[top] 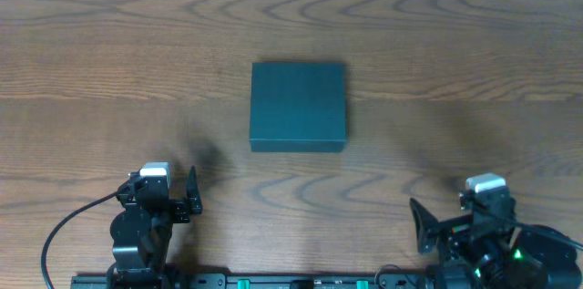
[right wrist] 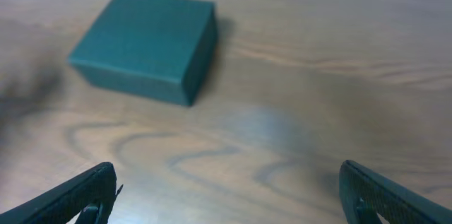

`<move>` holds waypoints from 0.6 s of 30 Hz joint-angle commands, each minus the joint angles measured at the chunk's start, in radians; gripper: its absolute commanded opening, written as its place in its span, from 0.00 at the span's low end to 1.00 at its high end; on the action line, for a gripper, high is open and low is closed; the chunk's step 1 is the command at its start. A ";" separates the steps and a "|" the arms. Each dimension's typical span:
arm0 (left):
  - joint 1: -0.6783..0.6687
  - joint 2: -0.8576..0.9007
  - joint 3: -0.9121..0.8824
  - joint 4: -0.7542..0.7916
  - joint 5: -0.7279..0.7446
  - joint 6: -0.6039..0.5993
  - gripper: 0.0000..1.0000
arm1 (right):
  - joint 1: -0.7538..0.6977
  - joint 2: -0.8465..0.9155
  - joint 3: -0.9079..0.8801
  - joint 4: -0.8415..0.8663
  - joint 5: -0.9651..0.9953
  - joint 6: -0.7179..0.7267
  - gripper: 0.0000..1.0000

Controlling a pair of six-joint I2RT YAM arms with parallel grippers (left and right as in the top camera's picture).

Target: Pack container

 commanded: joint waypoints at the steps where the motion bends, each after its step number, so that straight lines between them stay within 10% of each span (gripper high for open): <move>1: 0.004 -0.007 -0.018 0.002 -0.008 0.014 0.95 | 0.006 -0.030 -0.077 0.062 0.104 -0.029 0.99; 18: 0.004 -0.007 -0.018 0.002 -0.008 0.014 0.95 | -0.005 -0.317 -0.558 0.255 0.127 -0.044 0.99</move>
